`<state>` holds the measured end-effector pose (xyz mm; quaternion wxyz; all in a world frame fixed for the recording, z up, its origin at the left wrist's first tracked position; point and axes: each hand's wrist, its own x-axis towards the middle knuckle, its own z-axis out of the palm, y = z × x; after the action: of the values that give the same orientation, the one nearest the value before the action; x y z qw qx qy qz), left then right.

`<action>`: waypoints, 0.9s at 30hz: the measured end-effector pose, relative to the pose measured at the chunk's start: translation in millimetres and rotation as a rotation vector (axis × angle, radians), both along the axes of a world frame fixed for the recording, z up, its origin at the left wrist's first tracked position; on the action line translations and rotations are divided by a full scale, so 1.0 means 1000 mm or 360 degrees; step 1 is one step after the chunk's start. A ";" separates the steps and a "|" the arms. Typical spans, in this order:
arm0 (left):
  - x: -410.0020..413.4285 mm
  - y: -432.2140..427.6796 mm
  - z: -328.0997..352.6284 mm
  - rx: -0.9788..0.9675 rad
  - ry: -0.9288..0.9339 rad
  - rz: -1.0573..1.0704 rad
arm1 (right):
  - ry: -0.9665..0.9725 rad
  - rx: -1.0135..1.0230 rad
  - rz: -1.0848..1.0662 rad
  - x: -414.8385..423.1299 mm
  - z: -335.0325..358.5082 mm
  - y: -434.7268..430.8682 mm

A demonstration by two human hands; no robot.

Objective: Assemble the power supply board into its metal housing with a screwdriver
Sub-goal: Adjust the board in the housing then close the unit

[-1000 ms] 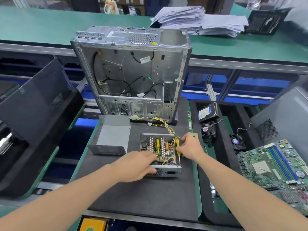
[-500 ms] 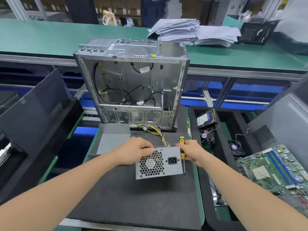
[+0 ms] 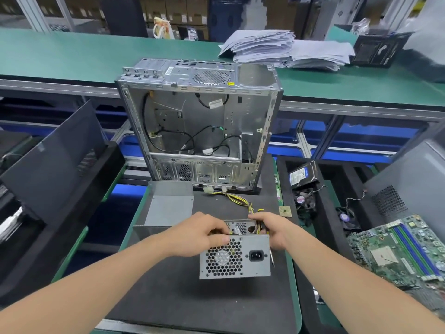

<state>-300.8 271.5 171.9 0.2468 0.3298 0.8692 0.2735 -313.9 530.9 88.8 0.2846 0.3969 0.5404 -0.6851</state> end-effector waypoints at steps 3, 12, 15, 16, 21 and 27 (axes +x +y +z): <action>0.000 0.001 0.001 -0.0007 0.0006 0.0008 | 0.0043 -0.0070 -0.0125 0.002 -0.006 0.008; 0.003 0.003 0.006 -0.0075 0.0050 0.0059 | 0.0451 0.0243 0.0114 0.021 -0.006 0.029; 0.005 0.004 0.007 -0.0072 0.0037 0.0082 | 0.0666 0.0334 0.0281 0.024 0.000 0.026; 0.005 0.004 0.008 -0.0076 0.0029 0.0083 | 0.0758 0.0379 0.0358 0.024 0.002 0.023; 0.003 0.007 0.015 -0.0144 0.0029 0.0021 | 0.1019 0.0671 0.0942 0.005 0.022 0.008; -0.012 0.015 0.020 -0.0084 0.0023 0.0158 | 0.0851 0.0963 0.1375 -0.033 0.044 -0.005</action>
<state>-313.2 286.4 191.5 0.2352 0.2817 0.8931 0.2601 -347.4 526.2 132.5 0.2658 0.0178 0.8775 -0.3987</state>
